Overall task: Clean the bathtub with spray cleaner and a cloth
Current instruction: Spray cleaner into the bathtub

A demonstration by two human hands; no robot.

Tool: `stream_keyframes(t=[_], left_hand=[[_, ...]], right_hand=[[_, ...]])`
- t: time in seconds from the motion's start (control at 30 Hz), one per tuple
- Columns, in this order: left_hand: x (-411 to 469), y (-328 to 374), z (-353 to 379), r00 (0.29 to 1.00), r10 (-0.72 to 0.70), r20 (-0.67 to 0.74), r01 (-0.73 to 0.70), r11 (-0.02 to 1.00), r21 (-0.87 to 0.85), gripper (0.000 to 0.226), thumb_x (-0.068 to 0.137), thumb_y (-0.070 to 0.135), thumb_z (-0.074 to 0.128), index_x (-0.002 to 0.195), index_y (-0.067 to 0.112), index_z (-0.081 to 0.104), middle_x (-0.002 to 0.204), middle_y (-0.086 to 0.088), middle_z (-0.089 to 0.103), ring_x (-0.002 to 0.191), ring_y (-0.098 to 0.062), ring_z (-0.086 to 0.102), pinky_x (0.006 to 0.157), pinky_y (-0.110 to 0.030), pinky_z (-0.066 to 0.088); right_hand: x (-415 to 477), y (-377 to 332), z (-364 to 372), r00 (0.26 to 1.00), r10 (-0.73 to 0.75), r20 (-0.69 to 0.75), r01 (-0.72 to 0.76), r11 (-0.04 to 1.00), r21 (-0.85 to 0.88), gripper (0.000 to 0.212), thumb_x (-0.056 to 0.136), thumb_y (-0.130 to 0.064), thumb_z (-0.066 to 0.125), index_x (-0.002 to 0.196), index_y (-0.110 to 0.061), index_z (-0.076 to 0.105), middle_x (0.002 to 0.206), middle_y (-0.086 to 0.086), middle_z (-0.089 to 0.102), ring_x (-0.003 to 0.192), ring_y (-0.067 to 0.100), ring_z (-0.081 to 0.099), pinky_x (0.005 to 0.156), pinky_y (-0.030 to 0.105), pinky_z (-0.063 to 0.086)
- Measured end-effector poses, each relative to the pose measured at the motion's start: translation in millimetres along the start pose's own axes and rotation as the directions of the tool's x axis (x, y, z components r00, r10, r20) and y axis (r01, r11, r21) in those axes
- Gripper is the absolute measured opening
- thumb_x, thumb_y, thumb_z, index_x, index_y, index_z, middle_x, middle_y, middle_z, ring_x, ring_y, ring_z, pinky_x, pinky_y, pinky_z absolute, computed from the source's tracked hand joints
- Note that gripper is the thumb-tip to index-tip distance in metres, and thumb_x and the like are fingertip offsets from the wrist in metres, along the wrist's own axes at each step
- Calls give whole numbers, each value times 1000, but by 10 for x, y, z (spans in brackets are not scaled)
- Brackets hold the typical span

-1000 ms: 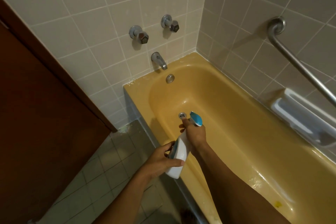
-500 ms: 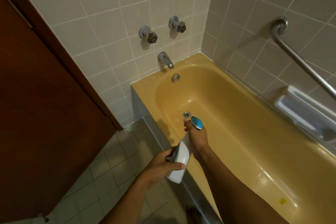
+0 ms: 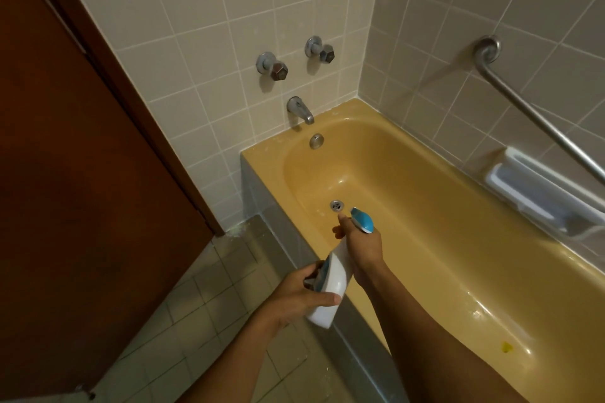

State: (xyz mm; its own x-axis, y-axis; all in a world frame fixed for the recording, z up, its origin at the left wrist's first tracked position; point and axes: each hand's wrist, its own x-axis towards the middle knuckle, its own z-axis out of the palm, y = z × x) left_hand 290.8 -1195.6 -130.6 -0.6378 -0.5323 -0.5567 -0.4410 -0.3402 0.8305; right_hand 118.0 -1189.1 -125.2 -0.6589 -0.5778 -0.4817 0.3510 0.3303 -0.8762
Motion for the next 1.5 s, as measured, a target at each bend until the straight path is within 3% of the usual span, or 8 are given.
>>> stream_keyframes(t=[0.13,0.37,0.53,0.77,0.93,1.17,1.3,1.5], left_hand=[[-28,-103,172,1000,-12,29,11,999,41,81,64,41,91,134,51,52,133,13,65,124,-16,61,106,-48,53],[-239,-296,731,993,-14,118,7,998,62,74,67,38,93,133,42,60,129,10,68,120,-15,64,102,-47,56],[-564,-500,1517,972,-45,229,17,992,124,76,67,37,95,134,39,58,127,6,69,116,-17,67,95,-43,60],[-1062,-961,2641,948,-97,304,50,986,159,80,71,33,93,140,37,54,129,9,65,117,-18,65,90,-40,61],[-1279,-1174,3392,907,-130,400,34,971,237,79,68,30,94,139,35,59,129,9,66,116,-13,66,98,-39,58],[-1459,-1358,4191,835,-216,507,10,926,378,93,60,41,94,145,30,57,132,9,65,119,-15,64,103,-42,55],[-1518,-1434,4496,795,-245,554,-38,893,449,94,58,44,94,144,31,58,131,10,65,118,-14,64,106,-44,53],[-1610,-1380,4766,746,-244,620,-113,870,479,77,74,29,90,143,30,57,126,13,63,114,-10,61,101,-36,53]], right_hand=[[-74,111,-143,995,89,-46,-90,996,-21,23,89,-31,71,92,-9,66,69,6,69,66,22,63,76,45,57],[-459,306,-872,999,7,-44,-7,1000,-6,30,91,-38,74,101,-10,69,87,4,73,77,18,64,77,40,54],[-847,670,-1664,980,122,-160,-126,992,-14,23,83,-34,74,88,-12,69,73,10,72,64,22,63,71,42,54],[-1575,1107,-2837,985,72,-155,-71,997,11,27,90,-34,76,94,-9,70,90,8,74,78,19,63,79,40,52],[-2023,1564,-3682,887,199,-417,-154,978,140,26,87,-38,72,89,-12,69,69,4,74,70,23,66,78,44,56],[-2526,1939,-4566,814,214,-541,-95,966,239,27,89,-40,75,84,-14,72,85,2,75,78,18,64,80,38,49],[-2768,2081,-4843,659,347,-667,-140,928,345,30,90,-41,70,76,-14,69,77,4,73,72,22,64,68,33,47],[-3025,2183,-5124,616,348,-706,-30,907,421,33,90,-40,75,99,-9,71,90,3,73,78,18,63,74,33,46]])
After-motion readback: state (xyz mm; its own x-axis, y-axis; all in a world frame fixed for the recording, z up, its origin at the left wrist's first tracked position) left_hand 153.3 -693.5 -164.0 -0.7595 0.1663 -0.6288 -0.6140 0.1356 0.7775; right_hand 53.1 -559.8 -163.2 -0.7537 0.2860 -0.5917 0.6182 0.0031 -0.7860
